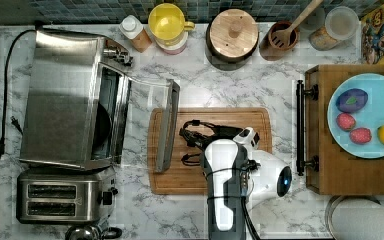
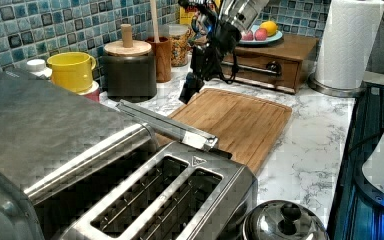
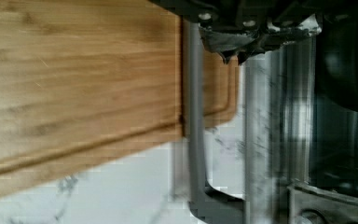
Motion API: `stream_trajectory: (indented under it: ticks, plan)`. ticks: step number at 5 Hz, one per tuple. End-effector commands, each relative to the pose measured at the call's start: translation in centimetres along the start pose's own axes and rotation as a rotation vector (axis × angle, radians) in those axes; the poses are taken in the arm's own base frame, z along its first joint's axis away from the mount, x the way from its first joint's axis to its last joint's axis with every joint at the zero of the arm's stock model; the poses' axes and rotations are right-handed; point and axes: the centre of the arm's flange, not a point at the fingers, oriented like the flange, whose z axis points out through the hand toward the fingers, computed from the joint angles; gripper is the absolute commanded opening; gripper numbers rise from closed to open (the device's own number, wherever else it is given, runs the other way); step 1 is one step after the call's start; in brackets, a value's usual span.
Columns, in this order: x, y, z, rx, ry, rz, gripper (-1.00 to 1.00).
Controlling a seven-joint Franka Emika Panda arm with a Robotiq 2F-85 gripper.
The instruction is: Close the oven.
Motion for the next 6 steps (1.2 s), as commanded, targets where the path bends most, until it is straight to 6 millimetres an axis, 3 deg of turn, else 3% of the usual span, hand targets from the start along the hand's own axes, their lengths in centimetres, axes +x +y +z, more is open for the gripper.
stream_trajectory:
  ticks: [1,2,4,6]
  plan:
    - [4.6,-1.0,1.6,0.068,0.086,-0.064,-1.00]
    - [4.9,-1.7,2.9,0.089,0.096,-0.076,-1.00]
    - [5.6,-2.9,2.4,0.135,0.137,-0.085,-1.00]
    - [5.6,-4.7,3.9,0.166,0.155,-0.108,-1.00]
